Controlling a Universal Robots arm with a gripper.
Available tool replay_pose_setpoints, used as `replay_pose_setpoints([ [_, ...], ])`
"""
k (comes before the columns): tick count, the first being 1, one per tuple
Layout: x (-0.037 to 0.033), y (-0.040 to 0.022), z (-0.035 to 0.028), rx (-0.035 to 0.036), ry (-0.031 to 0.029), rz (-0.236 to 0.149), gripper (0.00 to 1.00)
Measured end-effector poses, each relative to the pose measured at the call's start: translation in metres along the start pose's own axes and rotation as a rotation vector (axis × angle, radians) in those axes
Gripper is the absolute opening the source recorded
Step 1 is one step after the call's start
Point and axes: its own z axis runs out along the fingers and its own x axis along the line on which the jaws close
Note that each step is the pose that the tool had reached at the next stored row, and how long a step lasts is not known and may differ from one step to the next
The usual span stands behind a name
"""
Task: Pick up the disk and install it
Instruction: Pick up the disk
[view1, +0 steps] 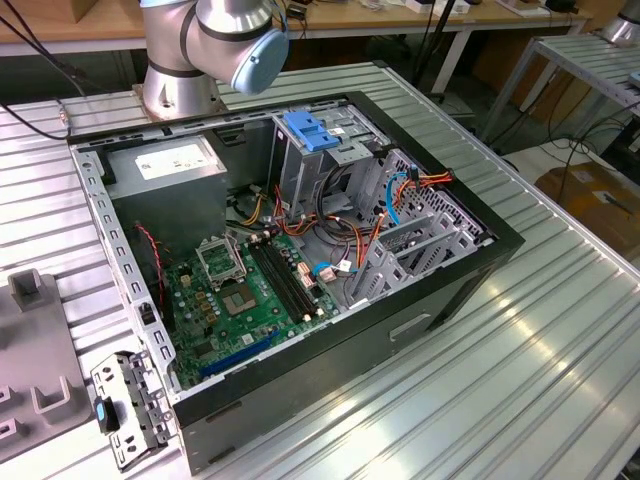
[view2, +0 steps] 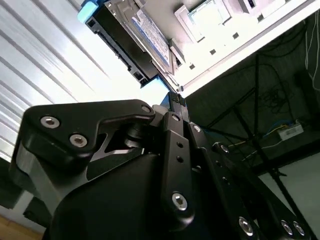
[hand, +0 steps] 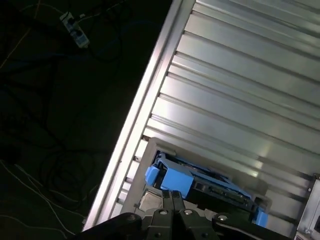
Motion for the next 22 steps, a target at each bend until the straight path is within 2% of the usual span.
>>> replay_pose_setpoints([
  [1, 0.0000, 0.0000, 0.0001, 0.0006, 0.0004, -0.020, 0.11],
  [3, 0.0000, 0.0000, 0.0001, 0.0028, 0.0023, -0.089, 0.11],
  [8, 0.0000, 0.0000, 0.0001, 0.0056, 0.0050, -0.182, 0.11],
  [12, 0.0000, 0.0000, 0.0001, 0.0088, 0.0078, -0.285, 0.11],
  [14, 0.0000, 0.0000, 0.0002, 0.0109, 0.0097, -0.353, 0.11],
  [19, 0.0000, 0.0000, 0.0002, 0.0137, 0.0121, -0.444, 0.11],
  [21, 0.0000, 0.0000, 0.0002, 0.0146, 0.0130, -0.476, 0.11],
  [22, 0.0000, 0.0000, 0.0002, 0.0147, 0.0131, -0.479, 0.11],
])
